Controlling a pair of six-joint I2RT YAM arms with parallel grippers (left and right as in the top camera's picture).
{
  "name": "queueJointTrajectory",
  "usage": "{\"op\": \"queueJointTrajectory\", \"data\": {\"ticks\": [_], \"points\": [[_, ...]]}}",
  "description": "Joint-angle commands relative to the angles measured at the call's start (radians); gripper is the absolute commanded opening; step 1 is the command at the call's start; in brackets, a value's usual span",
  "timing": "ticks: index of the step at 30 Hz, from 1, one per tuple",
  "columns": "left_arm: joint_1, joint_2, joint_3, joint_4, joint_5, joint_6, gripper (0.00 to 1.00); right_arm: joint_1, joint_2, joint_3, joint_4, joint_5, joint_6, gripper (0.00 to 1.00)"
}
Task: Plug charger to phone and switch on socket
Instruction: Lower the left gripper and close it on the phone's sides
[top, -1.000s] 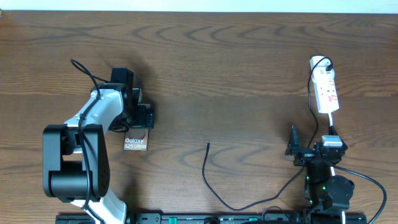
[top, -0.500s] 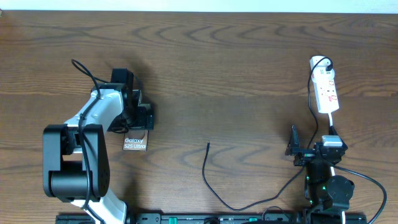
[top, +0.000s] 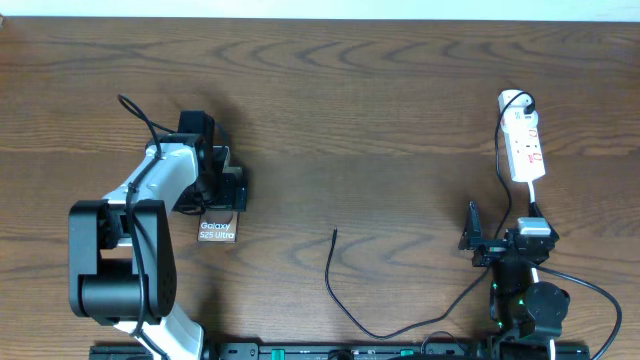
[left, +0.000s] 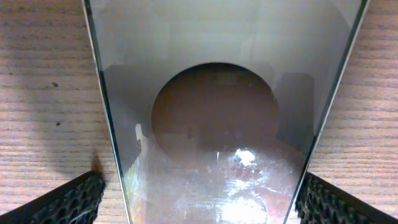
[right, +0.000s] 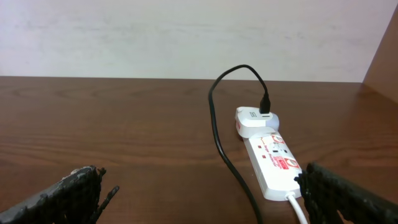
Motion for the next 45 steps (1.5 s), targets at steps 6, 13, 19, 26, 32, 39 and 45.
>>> {"op": "queueJointTrajectory", "data": {"ticks": [6, 13, 19, 26, 32, 39, 45], "points": [[-0.001, 0.018, -0.01, 0.032, 0.021, 0.019, 0.98, 0.003, -0.003, -0.001, -0.004, 0.0, 0.0, 0.99], [-0.001, 0.018, -0.01, 0.023, 0.021, 0.026, 0.98, 0.003, -0.003, -0.001, -0.004, 0.0, 0.0, 0.99], [-0.001, 0.018, -0.01, 0.005, 0.021, 0.026, 0.98, 0.003, -0.003, -0.001, -0.004, 0.0, 0.0, 0.99], [-0.001, 0.018, -0.01, 0.005, 0.022, 0.036, 0.98, 0.003, -0.003, -0.001, -0.004, 0.0, 0.0, 0.99], [-0.001, 0.018, -0.01, 0.005, 0.021, 0.045, 0.98, 0.003, -0.003, -0.001, -0.004, 0.0, 0.0, 0.99], [-0.001, 0.018, -0.01, 0.01, 0.021, 0.045, 0.99, 0.003, -0.003, -0.001, -0.004, 0.0, 0.0, 0.99], [-0.001, 0.018, -0.01, 0.01, 0.021, 0.045, 0.97, 0.003, -0.003, -0.001, -0.004, 0.0, 0.0, 0.99]]}}
